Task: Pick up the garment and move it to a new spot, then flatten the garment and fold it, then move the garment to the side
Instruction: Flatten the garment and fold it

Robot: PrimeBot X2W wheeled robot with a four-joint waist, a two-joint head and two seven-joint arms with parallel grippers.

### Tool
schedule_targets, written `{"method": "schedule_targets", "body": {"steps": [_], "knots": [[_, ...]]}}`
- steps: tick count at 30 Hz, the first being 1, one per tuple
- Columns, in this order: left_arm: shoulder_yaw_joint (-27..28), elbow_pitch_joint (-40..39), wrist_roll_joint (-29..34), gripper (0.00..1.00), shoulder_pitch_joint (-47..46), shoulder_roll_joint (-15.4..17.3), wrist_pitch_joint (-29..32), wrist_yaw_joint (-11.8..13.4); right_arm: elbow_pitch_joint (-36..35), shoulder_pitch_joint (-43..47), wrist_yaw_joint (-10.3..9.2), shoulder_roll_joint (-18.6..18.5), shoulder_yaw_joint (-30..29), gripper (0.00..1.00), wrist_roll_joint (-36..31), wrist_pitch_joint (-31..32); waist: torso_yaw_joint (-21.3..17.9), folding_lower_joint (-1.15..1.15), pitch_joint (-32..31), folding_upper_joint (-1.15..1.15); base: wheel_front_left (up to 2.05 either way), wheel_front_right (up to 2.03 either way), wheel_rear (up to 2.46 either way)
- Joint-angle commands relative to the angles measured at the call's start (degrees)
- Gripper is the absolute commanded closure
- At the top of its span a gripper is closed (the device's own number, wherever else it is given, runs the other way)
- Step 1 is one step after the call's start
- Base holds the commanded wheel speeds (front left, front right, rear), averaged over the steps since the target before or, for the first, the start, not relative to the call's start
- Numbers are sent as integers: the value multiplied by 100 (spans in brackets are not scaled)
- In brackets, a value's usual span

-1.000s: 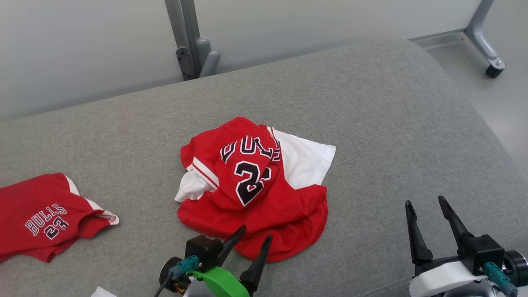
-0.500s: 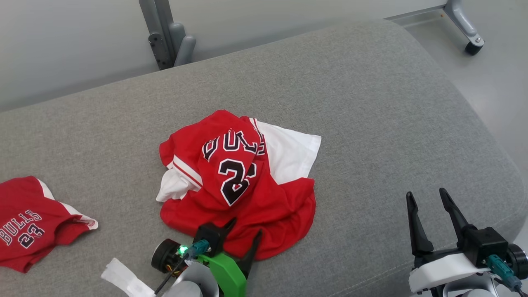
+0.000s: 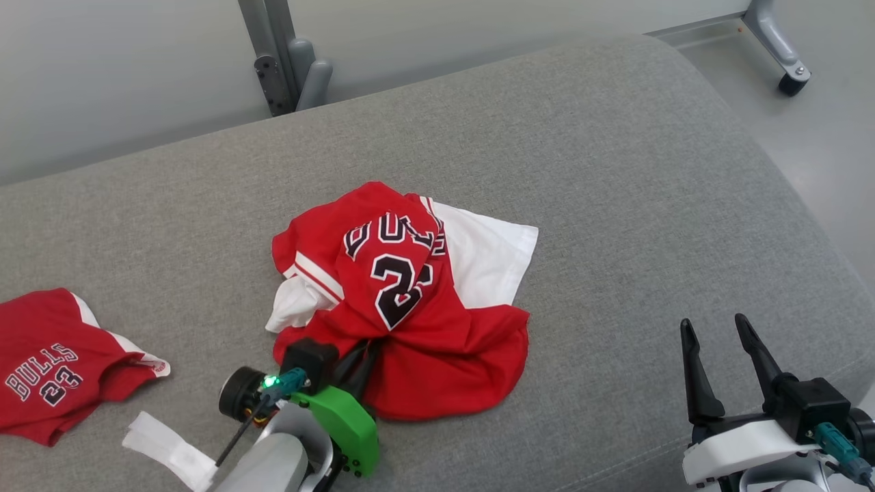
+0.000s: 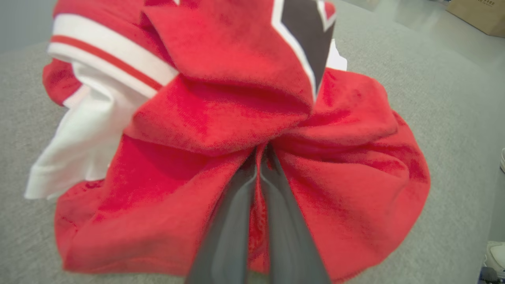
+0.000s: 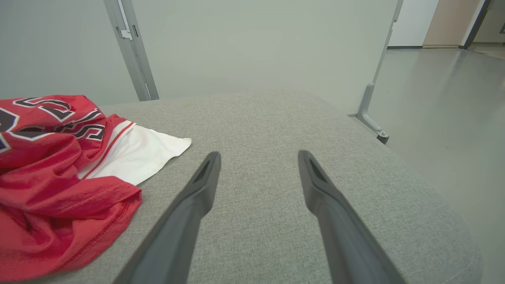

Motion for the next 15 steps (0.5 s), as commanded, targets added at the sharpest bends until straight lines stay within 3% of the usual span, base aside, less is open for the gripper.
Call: {"method": "schedule_targets", "body": {"steps": [1, 6, 11, 15], "knots": [[49, -178, -73, 100, -12, 118, -45, -18, 9, 27, 0, -16, -26, 0, 36, -20, 33, 0, -42, 28, 0, 0, 0], [438, -1707, -600, 100, 529, 556, 160, 12, -3, 157, 0, -15, -109, 0, 6, -20, 161, 0, -155, 28, 0, 0, 0], [1106, -3543, -1400, 100, 1325, 1203, 769, 300, 32, 257, 0, -15, -152, 0, -14, -19, 387, 0, -209, 28, 0, 0, 0], [1825, -4150, -2139, 100, 1906, 1565, 988, 573, 67, 192, 0, -15, -126, 0, -13, -20, 545, 0, -219, 28, 0, 0, 0]]}}
